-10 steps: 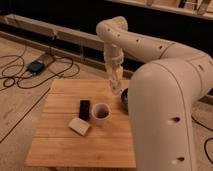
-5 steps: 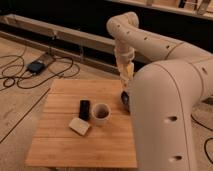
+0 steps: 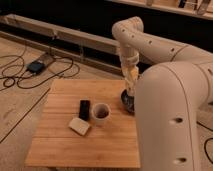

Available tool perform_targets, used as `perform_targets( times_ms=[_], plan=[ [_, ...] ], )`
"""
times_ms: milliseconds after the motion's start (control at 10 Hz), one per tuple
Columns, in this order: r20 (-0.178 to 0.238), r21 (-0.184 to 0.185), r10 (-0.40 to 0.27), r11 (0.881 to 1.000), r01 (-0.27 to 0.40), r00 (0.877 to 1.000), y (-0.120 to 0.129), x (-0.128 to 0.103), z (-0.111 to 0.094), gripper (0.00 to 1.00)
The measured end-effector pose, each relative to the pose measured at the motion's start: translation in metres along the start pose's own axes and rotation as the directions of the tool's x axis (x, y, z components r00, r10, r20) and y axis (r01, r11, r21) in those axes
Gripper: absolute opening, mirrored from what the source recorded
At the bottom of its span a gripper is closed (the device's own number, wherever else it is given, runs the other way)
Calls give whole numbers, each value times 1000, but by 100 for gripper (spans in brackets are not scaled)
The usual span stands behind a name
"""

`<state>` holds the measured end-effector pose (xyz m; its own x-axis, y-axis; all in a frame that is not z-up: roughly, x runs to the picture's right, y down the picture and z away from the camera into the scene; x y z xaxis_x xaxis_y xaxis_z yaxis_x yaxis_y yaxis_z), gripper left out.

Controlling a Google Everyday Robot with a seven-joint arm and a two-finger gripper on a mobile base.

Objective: Place the bottle in the ceramic bowl

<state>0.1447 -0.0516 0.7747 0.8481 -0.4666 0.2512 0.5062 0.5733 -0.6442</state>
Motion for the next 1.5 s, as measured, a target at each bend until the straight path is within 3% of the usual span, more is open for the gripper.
perform_targets(
  times_ms=[100,600,700,1200,1500],
  plan=[
    [-7,-5,0,1000,-1,1000,3,0,6,23],
    [-36,-12,6,1000,-6,999,14,-6,38,75],
    [-50,-16,3,1000,-3,999,16,-7,42,80],
    [-145,-33,-25,999,20,989,19,-18,46,80],
    [-157,-21,-1,1000,-3,988,20,-24,46,80]
  ],
)
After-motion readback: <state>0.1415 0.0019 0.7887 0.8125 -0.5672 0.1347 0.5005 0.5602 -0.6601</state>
